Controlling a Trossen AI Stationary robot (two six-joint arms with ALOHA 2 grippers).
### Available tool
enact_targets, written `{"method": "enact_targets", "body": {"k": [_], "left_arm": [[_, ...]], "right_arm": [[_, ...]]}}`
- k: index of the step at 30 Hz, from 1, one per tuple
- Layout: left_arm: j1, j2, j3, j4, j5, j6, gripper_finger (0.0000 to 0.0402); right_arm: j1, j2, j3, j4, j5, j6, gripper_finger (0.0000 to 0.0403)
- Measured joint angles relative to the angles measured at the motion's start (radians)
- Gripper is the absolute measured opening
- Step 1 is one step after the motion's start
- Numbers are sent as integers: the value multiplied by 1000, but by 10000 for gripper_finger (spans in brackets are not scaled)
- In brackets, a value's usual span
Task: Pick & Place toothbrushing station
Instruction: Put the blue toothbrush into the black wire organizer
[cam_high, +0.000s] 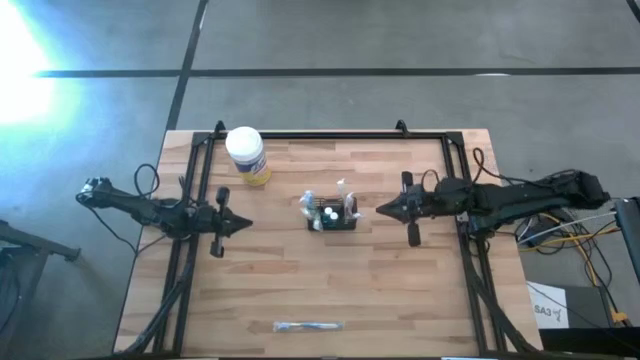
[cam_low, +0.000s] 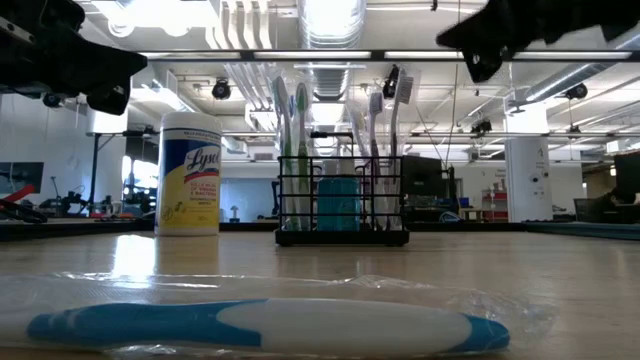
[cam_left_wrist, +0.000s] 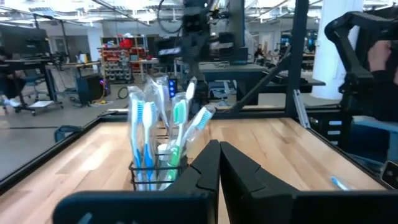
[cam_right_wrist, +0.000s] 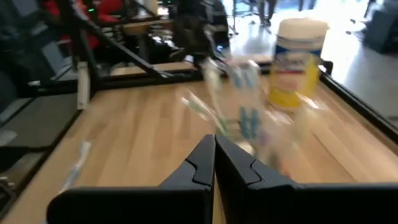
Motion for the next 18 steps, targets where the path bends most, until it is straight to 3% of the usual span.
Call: {"method": "enact_targets", "body": {"k": [4,11,18], "left_arm": [[1,-16,0,0,-4,-1,11],[1,-54,0,0,-51,-10,9],[1,-76,0,-1,-55,-34,17]], "right_arm": [[142,84,140,-80,93,-15,8],[414,329,390,-181,429,33,8],[527,625,653,-271,475,145,9]]}}
